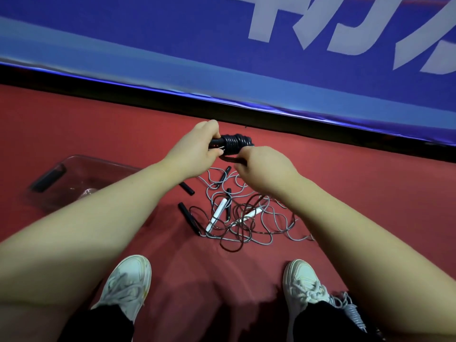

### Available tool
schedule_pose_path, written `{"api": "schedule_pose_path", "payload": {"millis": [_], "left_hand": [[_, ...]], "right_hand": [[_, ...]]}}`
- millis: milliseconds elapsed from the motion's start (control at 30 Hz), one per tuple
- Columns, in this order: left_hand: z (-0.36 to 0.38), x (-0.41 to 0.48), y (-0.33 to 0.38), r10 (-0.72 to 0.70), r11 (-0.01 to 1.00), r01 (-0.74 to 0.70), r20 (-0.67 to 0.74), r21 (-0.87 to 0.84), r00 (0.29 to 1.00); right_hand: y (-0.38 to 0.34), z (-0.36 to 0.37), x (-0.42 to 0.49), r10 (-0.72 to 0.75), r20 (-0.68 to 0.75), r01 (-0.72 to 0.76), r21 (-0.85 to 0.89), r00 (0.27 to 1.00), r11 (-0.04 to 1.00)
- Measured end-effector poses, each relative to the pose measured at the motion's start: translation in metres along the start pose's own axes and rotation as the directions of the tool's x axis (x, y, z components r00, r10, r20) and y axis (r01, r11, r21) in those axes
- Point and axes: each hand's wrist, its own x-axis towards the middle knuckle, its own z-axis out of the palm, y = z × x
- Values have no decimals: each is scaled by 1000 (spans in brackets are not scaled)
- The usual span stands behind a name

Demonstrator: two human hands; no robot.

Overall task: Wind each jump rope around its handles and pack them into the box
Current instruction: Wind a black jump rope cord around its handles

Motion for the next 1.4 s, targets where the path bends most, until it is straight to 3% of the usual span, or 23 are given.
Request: {"api": "schedule_pose_path", "payload": {"millis": [100,233,400,500,567,633,767,967,1067,1167,1200,1300,1367,1400], "left_hand": [[4,-2,-6,30,999,-35,125,37,992],[4,-7,-14,33,998,-18,249,-63,968],[1,-9,-9,98,985,-29,406,-172,908],[-2,-12,-2,139,942,37,488,-334,862],[-4,-13,5,177,913,59,522,-403,834],[-6,-14,14,204,892,67,531,-447,822],[-11,-14,26,217,804,113,465,-584,858],[-11,-14,38,233,736,116,410,-667,882],[-13,-14,44,237,686,126,384,-717,892],[-14,-10,45,184,579,153,311,-801,932],[-14,-8,45,164,550,143,274,-823,948],[-16,-2,47,57,458,133,178,-879,982],[-18,2,51,-57,371,157,146,-915,988],[-18,4,52,-109,317,168,140,-933,984]], "right_hand": [[-1,-7,-1,-166,-110,135,-246,980,960],[7,-21,0,-337,-85,283,-377,937,882],[32,-20,2,-383,-41,340,-383,923,859],[47,-15,3,-394,-21,363,-346,919,865],[54,-10,3,-372,-15,363,-191,928,912],[60,-9,2,-334,47,329,95,941,940],[68,-13,-4,-293,117,197,504,949,841],[72,-15,-8,-269,227,47,677,936,735],[74,-12,-6,-284,256,-61,832,924,552],[69,-1,0,-327,318,-273,946,890,178],[66,3,4,-333,334,-311,943,882,121],[56,13,14,-279,240,-224,971,930,87],[48,14,17,-186,158,-156,987,970,24],[45,15,18,-126,121,-116,992,985,46]]}}
